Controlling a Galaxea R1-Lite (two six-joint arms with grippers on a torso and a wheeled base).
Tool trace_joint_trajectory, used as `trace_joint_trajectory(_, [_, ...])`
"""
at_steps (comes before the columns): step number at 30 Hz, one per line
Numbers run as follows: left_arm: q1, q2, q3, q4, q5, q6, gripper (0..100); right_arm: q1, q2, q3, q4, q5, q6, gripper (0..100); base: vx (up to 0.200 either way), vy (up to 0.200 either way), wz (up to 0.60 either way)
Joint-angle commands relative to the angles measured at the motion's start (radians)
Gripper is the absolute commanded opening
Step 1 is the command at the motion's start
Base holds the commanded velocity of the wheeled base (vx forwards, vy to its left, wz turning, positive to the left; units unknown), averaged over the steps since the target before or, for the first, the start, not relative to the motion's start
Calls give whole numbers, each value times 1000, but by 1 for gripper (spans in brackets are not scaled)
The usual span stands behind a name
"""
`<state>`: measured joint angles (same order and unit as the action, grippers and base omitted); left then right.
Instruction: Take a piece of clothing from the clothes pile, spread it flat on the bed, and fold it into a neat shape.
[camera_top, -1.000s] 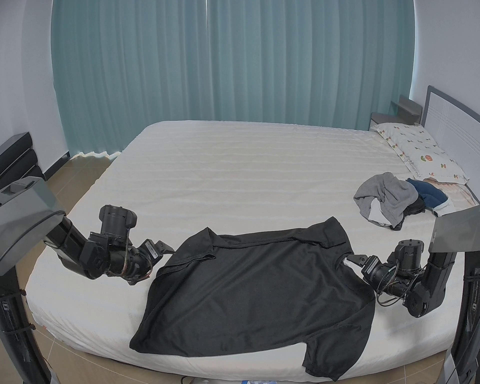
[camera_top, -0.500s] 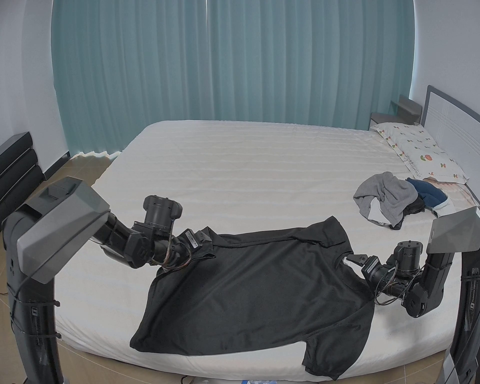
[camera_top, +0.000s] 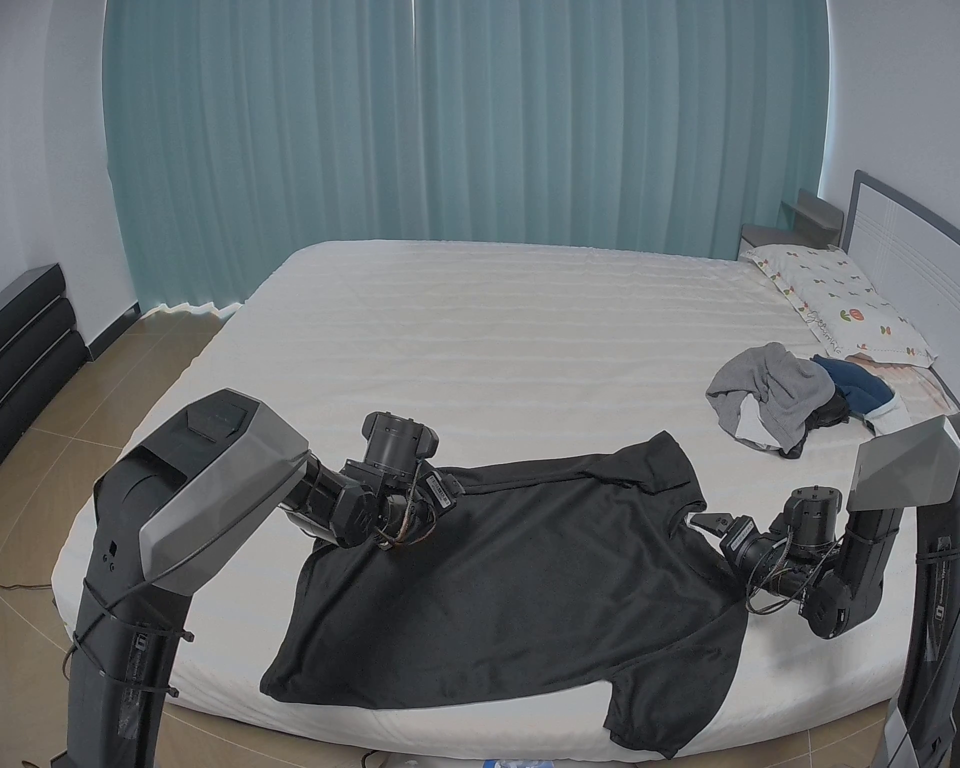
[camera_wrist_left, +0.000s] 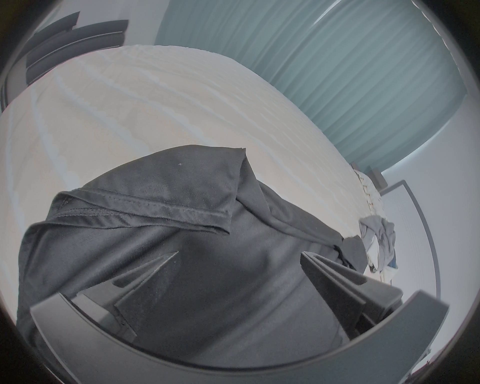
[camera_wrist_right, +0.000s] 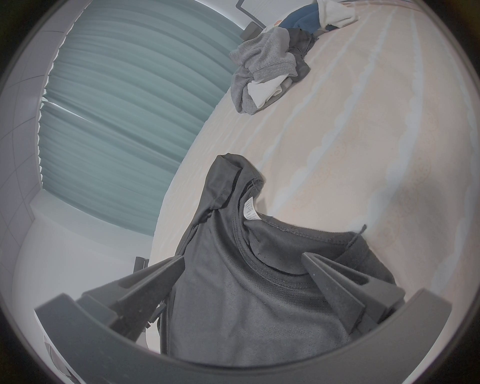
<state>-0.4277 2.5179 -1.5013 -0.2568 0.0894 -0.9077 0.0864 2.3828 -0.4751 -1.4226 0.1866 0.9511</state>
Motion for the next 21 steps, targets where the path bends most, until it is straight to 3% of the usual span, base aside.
trace_joint_trajectory(1, [1,32,-39,2,6,-11,0,6,16,6,-13,-1,-2,100,0,0,0])
trace_joint_trajectory(13, [38,44,-91,21,58,-14,0,7,16,9,-15,-1,-2,100,0,0,0])
trace_joint_trajectory(21, [122,25,-108,22,52,-30,0,7,18,9,-15,-1,-2,100,0,0,0])
